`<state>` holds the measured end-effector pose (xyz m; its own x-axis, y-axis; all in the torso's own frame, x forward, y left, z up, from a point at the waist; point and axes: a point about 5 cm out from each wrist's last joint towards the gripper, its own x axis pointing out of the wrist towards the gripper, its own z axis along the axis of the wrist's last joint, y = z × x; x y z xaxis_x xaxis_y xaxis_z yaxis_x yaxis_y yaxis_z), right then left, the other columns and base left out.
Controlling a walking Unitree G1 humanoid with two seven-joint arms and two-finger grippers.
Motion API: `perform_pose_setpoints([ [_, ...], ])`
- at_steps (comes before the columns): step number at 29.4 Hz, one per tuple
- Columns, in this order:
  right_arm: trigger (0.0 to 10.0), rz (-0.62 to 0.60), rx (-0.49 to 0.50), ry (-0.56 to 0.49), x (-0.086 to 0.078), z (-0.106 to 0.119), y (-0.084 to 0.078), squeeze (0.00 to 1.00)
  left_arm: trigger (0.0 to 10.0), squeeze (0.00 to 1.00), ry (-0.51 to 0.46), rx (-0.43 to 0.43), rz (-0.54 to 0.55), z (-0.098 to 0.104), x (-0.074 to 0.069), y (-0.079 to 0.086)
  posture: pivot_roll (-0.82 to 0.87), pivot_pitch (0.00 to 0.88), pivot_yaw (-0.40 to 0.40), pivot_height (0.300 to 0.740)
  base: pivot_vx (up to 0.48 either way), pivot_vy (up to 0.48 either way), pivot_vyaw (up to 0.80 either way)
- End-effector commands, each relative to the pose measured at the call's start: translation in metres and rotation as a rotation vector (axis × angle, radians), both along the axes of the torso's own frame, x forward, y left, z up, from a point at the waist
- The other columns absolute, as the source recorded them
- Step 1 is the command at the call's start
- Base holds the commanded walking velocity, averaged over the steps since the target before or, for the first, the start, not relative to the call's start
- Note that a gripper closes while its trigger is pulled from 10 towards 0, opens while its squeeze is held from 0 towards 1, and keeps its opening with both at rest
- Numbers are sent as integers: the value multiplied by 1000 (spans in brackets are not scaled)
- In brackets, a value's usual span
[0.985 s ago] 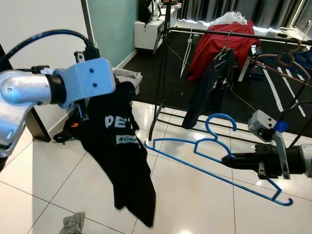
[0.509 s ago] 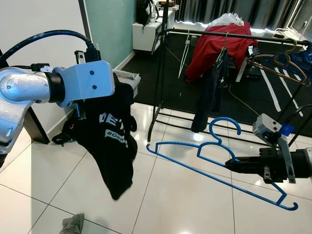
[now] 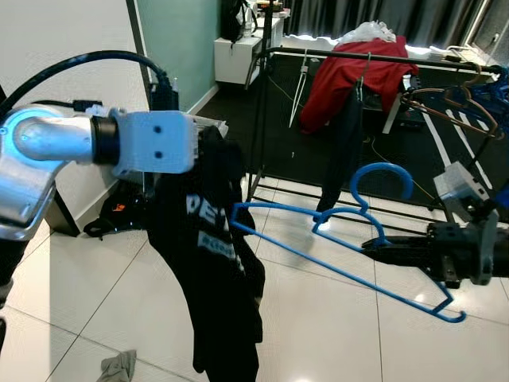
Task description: Hang hanger
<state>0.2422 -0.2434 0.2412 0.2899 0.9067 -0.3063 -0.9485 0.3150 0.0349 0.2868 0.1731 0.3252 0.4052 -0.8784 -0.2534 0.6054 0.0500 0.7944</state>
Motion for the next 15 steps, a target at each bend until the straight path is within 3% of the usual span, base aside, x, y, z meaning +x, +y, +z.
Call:
perform_pose_setpoints([
  [1, 10000, 36, 12, -7, -1, 2, 6, 0, 10000, 0, 16, -13, -4, 2, -1, 5, -31, 0, -10, 740, 0, 0, 0],
  [7, 10000, 42, 12, -16, -4, 9, 0, 0, 10000, 0, 58, -30, 9, 0, -2, 18, -40, 2, -17, 740, 0, 0, 0],
  [15, 10000, 52, -11, -29, -4, 10, -1, 0, 10000, 0, 34, -16, -47, 2, -3, 12, -40, 1, -20, 740, 0, 0, 0],
])
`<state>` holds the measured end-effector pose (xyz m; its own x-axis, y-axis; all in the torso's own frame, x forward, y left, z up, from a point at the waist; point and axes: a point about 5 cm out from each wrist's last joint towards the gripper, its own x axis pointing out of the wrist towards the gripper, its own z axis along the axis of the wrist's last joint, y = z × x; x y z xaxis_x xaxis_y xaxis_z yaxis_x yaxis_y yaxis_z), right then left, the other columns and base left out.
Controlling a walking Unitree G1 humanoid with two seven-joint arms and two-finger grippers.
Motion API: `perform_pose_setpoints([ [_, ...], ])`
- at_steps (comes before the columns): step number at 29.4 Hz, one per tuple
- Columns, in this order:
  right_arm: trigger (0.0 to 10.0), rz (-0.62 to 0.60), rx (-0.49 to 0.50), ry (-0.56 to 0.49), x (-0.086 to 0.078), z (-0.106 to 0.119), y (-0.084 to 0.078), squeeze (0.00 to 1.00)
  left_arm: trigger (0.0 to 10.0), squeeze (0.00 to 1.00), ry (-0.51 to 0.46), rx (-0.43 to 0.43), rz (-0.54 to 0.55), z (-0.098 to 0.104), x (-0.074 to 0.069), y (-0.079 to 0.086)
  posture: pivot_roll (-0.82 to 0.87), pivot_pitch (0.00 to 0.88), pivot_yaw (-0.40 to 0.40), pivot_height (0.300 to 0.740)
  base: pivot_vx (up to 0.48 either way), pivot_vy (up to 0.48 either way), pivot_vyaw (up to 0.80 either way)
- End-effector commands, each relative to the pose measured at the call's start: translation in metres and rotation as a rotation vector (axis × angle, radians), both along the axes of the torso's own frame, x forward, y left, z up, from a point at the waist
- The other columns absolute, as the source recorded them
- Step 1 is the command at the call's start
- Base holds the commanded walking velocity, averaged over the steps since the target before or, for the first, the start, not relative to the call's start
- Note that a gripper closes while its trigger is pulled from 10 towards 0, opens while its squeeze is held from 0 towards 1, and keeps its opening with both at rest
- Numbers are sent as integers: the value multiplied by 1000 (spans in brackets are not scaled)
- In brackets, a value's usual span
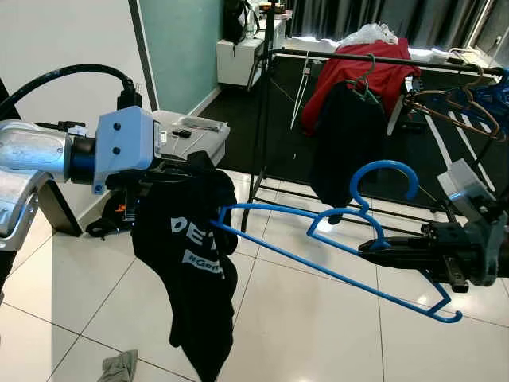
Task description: Hang hanger
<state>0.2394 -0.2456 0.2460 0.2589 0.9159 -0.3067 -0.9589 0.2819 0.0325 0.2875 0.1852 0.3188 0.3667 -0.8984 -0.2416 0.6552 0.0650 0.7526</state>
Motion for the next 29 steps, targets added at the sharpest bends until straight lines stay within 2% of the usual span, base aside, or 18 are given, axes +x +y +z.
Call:
perform_pose_setpoints([
  [1, 10000, 17, -9, -27, -1, 5, 1, 0, 10000, 0, -29, 23, -21, 8, -4, 0, -40, 1, -20, 740, 0, 0, 0],
  [7, 10000, 12, -27, -28, 0, 4, 2, 0, 10000, 0, -17, 20, -52, 10, -9, -2, -40, 0, -20, 740, 0, 0, 0],
  [10, 10000, -20, -119, -37, 6, -2, -2, 0, 10000, 0, -19, 40, -86, 15, -16, -3, -37, 0, -23, 740, 0, 0, 0],
  [17, 10000, -29, -170, -50, 11, -4, -2, 0, 10000, 0, -30, 32, -126, 21, -22, -9, -37, 0, -24, 740, 0, 0, 0],
  [19, 10000, -3, -204, -37, 12, -14, 6, 0, 10000, 0, -54, -23, -201, 29, -30, -25, -36, 0, -27, 740, 0, 0, 0],
  [23, 10000, 5, -212, -33, 13, -17, 9, 0, 10000, 0, -60, -40, -225, 31, -33, -30, -36, 0, -27, 740, 0, 0, 0],
  [24, 10000, 23, -208, -27, 14, -22, 14, 0, 10000, 0, -73, -68, -264, 35, -37, -38, -27, 0, -31, 740, 0, 0, 0],
  [29, 10000, 85, -184, -11, 15, -28, 29, 0, 10000, 0, -98, -85, -317, 36, -44, -51, -24, 0, -33, 740, 0, 0, 0],
])
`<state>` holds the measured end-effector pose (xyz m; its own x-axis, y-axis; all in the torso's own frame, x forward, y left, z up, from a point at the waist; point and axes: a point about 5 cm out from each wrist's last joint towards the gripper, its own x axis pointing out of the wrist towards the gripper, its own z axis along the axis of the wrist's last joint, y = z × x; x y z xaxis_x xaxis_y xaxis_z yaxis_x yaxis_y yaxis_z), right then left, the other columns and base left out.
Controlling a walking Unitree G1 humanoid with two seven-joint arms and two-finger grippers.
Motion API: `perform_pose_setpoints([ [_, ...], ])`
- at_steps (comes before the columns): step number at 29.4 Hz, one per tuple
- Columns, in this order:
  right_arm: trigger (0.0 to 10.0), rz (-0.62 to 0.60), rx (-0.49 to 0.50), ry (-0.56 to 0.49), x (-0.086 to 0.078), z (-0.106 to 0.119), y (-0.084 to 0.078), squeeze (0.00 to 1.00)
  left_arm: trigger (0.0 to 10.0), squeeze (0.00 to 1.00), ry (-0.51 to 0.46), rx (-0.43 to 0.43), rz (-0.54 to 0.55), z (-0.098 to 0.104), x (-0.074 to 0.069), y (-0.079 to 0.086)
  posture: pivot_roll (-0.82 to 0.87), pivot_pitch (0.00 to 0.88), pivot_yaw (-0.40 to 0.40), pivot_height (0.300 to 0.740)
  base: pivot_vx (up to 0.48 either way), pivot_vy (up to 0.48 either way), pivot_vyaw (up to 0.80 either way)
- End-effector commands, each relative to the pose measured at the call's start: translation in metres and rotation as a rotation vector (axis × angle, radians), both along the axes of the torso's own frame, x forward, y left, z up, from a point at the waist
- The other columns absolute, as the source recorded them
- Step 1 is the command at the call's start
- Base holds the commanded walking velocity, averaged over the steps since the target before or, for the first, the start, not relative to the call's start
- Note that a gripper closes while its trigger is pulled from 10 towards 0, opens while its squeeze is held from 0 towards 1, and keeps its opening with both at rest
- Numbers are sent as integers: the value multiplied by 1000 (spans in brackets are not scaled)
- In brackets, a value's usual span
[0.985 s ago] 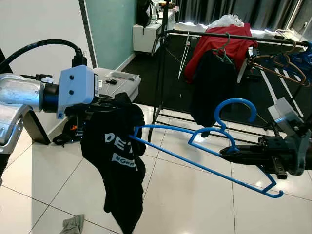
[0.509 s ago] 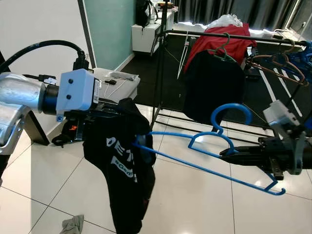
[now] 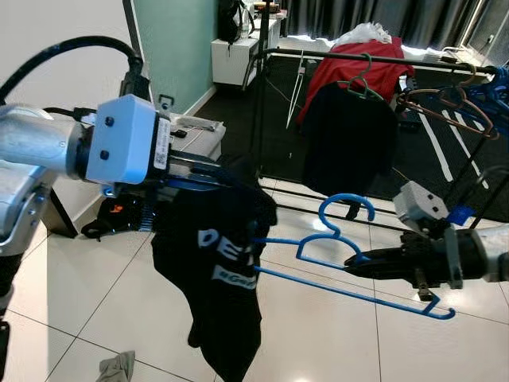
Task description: Hang hanger
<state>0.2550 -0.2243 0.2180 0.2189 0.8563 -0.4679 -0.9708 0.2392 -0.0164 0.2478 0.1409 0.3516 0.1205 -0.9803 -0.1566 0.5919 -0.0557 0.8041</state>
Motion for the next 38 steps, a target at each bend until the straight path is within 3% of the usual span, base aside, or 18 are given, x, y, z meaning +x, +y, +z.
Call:
perform_pose_setpoints([
  [1, 10000, 40, -2, -7, -1, 0, 8, 0, 10000, 0, -14, -17, -39, 3, -4, -7, -24, 0, -33, 740, 0, 0, 0],
  [6, 10000, 96, 6, 3, 0, -5, 20, 0, 10000, 0, -30, 5, -62, 1, -9, -16, -21, 0, -34, 740, 0, 0, 0],
  [13, 10000, 96, 4, -9, 2, -3, 19, 0, 10000, 0, -39, 29, -42, -1, -8, -15, -22, 0, -32, 740, 0, 0, 0],
  [18, 10000, 46, 6, -68, 4, 18, 2, 0, 10000, 0, -47, 88, 38, -4, -2, -2, -30, 0, -27, 740, 0, 0, 0],
  [20, 10000, 18, 17, -121, 0, 41, -12, 0, 10000, 0, -41, 124, 110, -8, 10, 13, -34, 0, -27, 740, 0, 0, 0],
  [22, 10000, 20, 24, -136, -3, 50, -16, 0, 10000, 0, -32, 132, 148, -10, 17, 23, -37, 0, -25, 740, 0, 0, 0],
  [31, 10000, 34, 13, -134, -10, 54, -22, 0, 10000, 0, -20, 152, 229, -14, 29, 38, -45, 0, -22, 740, 0, 0, 0],
  [38, 10000, 33, 5, -139, -10, 56, -22, 0, 10000, 0, -21, 153, 206, -13, 27, 34, -45, 0, -23, 740, 0, 0, 0],
])
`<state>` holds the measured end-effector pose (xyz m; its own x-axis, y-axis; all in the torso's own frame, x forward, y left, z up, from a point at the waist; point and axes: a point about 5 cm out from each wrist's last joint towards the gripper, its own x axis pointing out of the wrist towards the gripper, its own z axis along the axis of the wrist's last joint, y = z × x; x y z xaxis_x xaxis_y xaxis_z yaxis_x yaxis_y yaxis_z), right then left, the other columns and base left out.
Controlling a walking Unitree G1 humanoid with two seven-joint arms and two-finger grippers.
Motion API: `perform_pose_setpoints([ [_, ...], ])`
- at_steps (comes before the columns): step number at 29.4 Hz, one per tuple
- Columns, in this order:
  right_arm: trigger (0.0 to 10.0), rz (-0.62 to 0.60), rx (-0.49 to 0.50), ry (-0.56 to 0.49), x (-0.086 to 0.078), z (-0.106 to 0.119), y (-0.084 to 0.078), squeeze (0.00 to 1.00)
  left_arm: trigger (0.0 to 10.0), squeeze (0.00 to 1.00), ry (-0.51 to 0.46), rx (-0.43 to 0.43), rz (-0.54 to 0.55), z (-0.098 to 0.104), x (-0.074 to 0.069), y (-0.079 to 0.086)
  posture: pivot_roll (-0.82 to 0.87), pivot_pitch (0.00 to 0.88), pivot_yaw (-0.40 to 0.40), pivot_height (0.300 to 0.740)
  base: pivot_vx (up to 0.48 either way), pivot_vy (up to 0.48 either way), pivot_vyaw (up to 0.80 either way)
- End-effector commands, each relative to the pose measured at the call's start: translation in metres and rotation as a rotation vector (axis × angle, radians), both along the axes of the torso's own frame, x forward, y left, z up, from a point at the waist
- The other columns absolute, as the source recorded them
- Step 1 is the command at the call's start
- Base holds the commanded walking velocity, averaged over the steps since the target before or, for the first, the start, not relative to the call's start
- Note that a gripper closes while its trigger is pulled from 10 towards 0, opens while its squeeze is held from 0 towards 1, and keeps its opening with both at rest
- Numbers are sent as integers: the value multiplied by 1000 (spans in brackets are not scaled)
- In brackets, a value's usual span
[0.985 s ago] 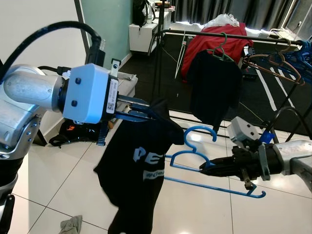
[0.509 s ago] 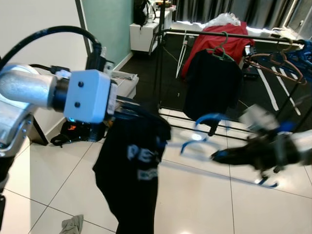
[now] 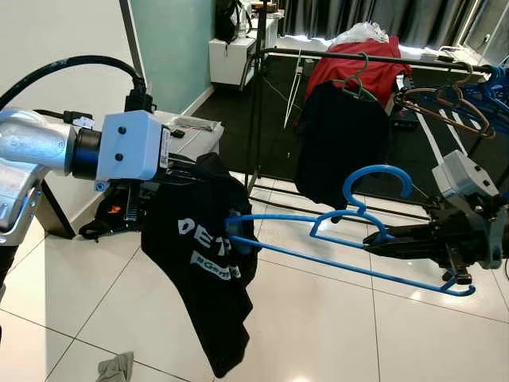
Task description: Hang hanger
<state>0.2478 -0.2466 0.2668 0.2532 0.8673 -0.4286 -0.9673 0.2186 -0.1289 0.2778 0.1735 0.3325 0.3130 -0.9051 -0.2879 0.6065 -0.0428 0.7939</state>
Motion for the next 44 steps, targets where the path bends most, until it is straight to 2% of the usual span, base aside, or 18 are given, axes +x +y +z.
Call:
perform_pose_setpoints([
  [1, 10000, 10, -8, -20, -3, 7, 0, 0, 10000, 0, -24, 18, -1, 6, -3, 1, -45, 0, -23, 740, 0, 0, 0],
  [12, 10000, -40, -68, -35, 0, 8, -11, 0, 10000, 0, -47, 39, -31, 11, -8, 4, -45, 0, -26, 740, 0, 0, 0],
  [15, 10000, -69, -75, -58, 2, 13, -17, 0, 10000, 0, -44, 51, -77, 13, -12, 0, -47, 0, -26, 740, 0, 0, 0],
  [36, 10000, -66, -74, -75, 2, 19, -18, 0, 10000, 0, -42, 62, -91, 14, -14, -2, -47, 0, -31, 740, 0, 0, 0],
  [44, 10000, -61, -67, -83, 1, 26, -21, 0, 10000, 0, -36, 68, -73, 12, -13, 2, -49, 0, -31, 740, 0, 0, 0],
])
